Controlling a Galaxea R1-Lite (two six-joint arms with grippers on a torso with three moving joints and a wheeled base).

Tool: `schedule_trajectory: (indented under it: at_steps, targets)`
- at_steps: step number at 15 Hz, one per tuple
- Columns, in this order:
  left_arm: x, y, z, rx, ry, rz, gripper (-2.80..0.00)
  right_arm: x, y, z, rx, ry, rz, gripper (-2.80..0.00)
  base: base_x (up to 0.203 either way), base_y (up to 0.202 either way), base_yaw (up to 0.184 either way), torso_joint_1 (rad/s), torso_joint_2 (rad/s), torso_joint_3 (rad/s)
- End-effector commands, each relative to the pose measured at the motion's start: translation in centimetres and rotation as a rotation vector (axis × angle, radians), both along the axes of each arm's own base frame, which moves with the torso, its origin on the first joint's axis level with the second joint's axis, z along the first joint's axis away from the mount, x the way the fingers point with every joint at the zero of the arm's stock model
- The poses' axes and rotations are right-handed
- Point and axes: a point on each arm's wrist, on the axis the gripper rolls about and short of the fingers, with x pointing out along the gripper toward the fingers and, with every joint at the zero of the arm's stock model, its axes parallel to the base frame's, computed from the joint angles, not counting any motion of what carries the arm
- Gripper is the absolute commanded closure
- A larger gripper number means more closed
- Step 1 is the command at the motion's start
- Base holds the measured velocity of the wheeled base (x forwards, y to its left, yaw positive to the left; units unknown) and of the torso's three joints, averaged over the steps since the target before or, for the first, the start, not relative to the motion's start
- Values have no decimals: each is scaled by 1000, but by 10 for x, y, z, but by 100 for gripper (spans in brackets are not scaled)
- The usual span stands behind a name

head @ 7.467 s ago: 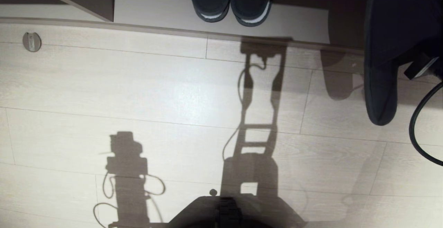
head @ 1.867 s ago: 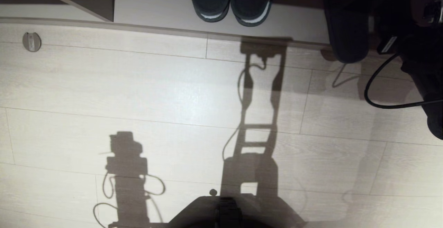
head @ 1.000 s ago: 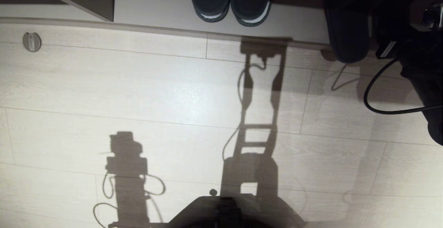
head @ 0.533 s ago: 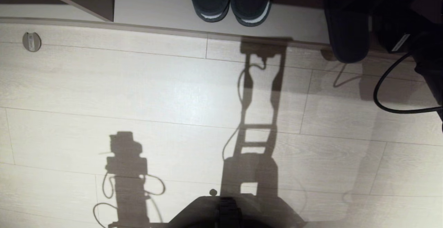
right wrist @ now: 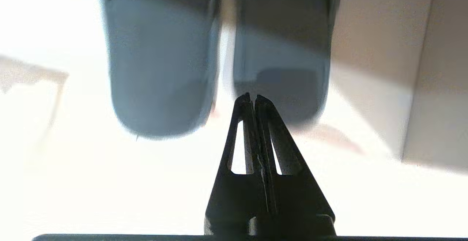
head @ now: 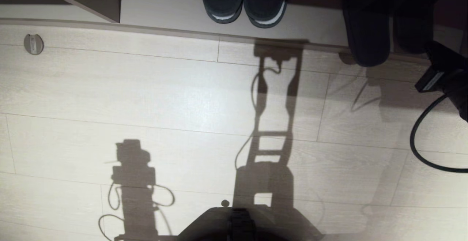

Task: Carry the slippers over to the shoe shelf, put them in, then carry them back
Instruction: Pick up the slippers in the shoe cabinet

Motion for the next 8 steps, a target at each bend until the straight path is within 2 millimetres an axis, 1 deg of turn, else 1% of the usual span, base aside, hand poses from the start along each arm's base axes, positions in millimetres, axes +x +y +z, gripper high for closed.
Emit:
schedule_trajectory:
  at_steps: [1, 2, 3, 5, 8]
  targets:
    - [0, 0, 0, 0, 1, 0, 0, -33, 2, -4, -6, -12, 9, 0, 0, 0, 0, 0, 0, 0]
    - [0, 0, 0, 0, 1, 0, 0, -52, 2, -9, -11, -9, 15, 0, 0, 0, 0, 0, 0, 0]
    - [0, 0, 0, 0, 0, 0, 0, -65, 3, -16, -13, 5, 19, 0, 0, 0, 0, 0, 0, 0]
    - [0, 0, 0, -1, -1, 0, 0, -99, 4, -21, -16, -1, 23, 0, 0, 0, 0, 0, 0, 0]
    - [0, 0, 0, -2, -2, -1, 0, -156, 5, -32, -20, -6, 31, 0, 0, 0, 0, 0, 0, 0]
